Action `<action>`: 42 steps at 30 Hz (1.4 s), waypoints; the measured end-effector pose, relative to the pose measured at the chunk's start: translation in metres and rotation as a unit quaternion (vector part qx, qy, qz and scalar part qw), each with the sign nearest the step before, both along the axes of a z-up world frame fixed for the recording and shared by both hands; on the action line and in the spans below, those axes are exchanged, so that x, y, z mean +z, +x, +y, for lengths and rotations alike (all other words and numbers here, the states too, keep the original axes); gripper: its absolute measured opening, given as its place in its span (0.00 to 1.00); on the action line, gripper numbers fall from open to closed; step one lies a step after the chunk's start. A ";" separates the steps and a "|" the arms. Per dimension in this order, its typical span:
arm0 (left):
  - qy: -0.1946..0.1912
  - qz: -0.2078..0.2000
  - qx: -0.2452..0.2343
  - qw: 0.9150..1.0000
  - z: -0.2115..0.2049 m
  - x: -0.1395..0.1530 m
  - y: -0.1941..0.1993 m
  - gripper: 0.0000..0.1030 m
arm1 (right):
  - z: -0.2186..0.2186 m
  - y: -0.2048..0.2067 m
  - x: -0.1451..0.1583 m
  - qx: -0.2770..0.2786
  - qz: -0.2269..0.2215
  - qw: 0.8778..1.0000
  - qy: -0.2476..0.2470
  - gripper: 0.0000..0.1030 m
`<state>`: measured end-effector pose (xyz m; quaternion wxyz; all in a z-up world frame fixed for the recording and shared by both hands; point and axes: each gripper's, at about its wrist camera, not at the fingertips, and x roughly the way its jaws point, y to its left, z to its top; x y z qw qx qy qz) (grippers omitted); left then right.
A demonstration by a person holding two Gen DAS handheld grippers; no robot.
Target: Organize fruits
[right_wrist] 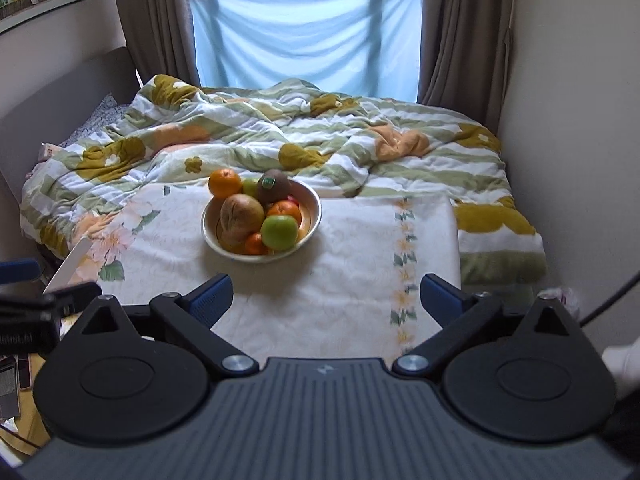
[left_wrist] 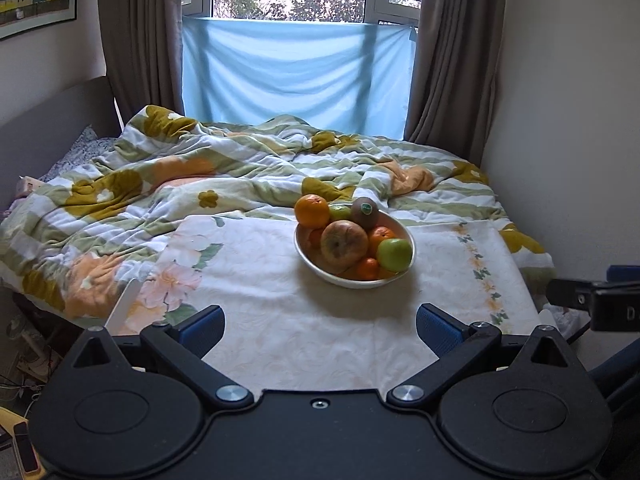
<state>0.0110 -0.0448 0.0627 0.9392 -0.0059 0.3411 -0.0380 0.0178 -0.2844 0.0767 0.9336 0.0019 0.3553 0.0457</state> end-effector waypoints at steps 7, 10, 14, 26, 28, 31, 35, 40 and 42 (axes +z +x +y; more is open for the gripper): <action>-0.002 -0.001 -0.020 1.000 0.014 -0.008 -0.011 1.00 | 0.016 -0.027 -0.017 -0.035 0.010 0.999 0.004 1.00; 0.000 -0.004 -0.030 1.000 0.016 -0.009 -0.013 1.00 | 0.015 -0.034 -0.022 -0.053 0.010 0.999 0.009 1.00; 0.001 -0.006 -0.042 0.999 0.018 -0.009 -0.014 1.00 | 0.018 -0.040 -0.024 -0.065 0.013 0.998 0.005 1.00; 0.004 -0.013 -0.047 0.999 0.021 -0.008 -0.017 1.00 | 0.021 -0.046 -0.024 -0.071 0.012 0.997 0.004 1.00; 0.004 -0.015 -0.046 0.999 0.022 -0.008 -0.017 1.00 | 0.021 -0.046 -0.024 -0.071 0.012 0.997 0.003 1.00; 0.004 -0.015 -0.046 0.999 0.021 -0.008 -0.016 1.00 | 0.022 -0.046 -0.024 -0.071 0.013 0.997 0.003 1.00; 0.004 -0.015 -0.046 0.999 0.021 -0.008 -0.016 1.00 | 0.022 -0.046 -0.023 -0.071 0.013 0.997 0.003 1.00; 0.005 -0.015 -0.046 0.999 0.021 -0.007 -0.014 1.00 | 0.023 -0.046 -0.023 -0.071 0.013 0.997 0.003 1.00; 0.008 -0.016 -0.046 0.999 0.021 -0.007 -0.013 1.00 | 0.023 -0.045 -0.023 -0.071 0.014 0.997 0.003 1.00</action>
